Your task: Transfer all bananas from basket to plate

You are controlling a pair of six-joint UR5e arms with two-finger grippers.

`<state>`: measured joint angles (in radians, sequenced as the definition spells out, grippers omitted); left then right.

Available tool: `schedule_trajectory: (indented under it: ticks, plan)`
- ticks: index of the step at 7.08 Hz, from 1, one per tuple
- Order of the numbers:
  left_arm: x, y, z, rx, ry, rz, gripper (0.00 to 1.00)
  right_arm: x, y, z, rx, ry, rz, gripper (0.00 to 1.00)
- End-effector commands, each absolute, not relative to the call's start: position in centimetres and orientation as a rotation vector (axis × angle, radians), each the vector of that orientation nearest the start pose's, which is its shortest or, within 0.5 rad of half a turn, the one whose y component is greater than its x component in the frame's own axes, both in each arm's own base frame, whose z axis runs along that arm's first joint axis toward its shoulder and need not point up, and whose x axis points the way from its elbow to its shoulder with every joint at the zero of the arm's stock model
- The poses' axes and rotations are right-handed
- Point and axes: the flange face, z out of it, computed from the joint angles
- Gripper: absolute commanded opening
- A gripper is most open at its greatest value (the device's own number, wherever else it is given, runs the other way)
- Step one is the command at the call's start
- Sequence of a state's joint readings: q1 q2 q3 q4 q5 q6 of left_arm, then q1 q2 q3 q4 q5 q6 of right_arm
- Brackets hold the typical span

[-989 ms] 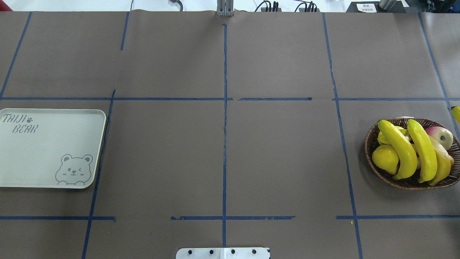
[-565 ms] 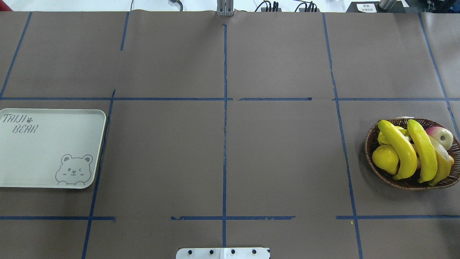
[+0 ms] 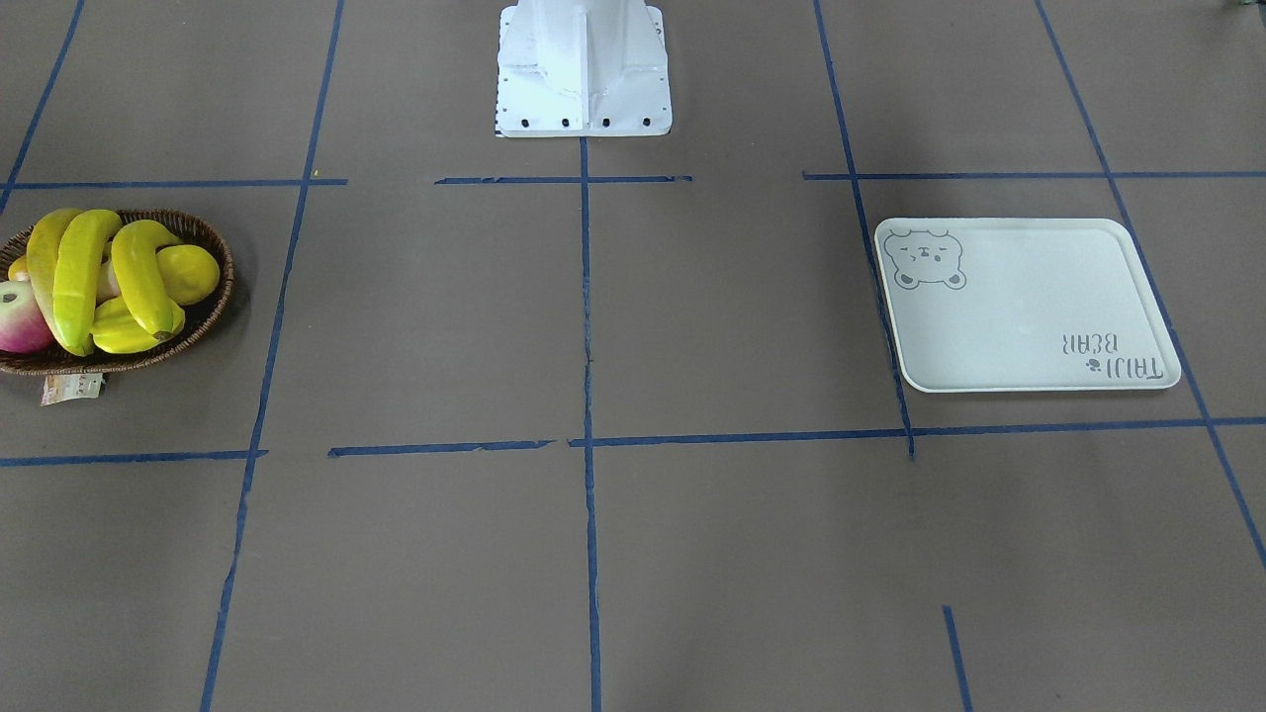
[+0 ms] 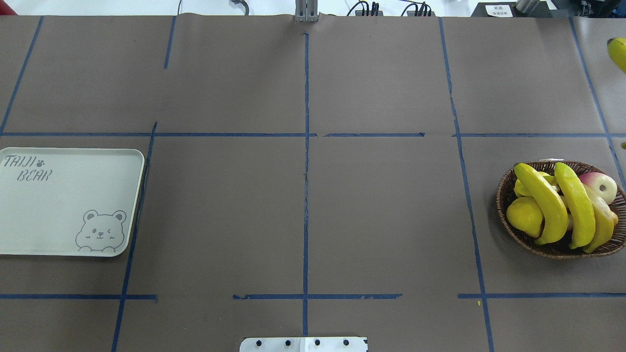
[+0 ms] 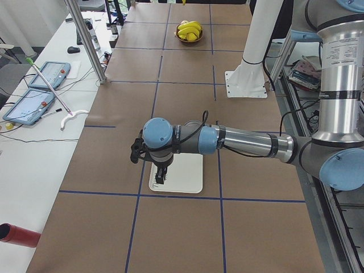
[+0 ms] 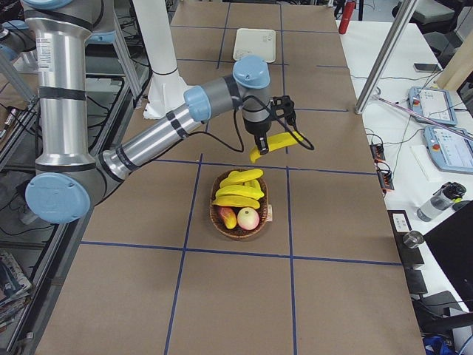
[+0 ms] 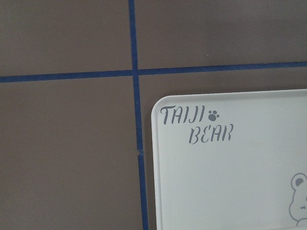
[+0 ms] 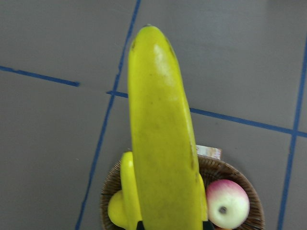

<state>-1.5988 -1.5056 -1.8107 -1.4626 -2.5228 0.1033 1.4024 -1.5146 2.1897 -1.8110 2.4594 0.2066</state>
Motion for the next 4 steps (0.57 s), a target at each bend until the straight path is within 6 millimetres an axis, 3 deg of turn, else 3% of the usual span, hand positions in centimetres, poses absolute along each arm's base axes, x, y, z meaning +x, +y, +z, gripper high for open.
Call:
schedule_trajectory:
  ticks: [1, 2, 3, 4]
  plan:
    - [-4.1, -48.8, 51.1, 0.208, 0.975, 0.088, 1.00, -12.2, -47.0, 26.5, 0.134, -1.041, -0.132, 0.00]
    - [-0.4, -50.1, 48.4, 0.209, 1.045, 0.066, 0.99, -16.7, -46.8, 22.2, 0.096, -1.058, -0.082, 0.00]
    - [3.3, -51.8, 45.0, 0.201, 1.100, 0.022, 0.99, -21.3, -45.5, 19.5, 0.086, -1.062, -0.080, 0.00]
    - [8.3, -52.7, 40.8, 0.171, 1.162, -0.006, 0.99, -25.8, -43.7, 17.3, 0.097, -1.075, -0.037, 0.00]
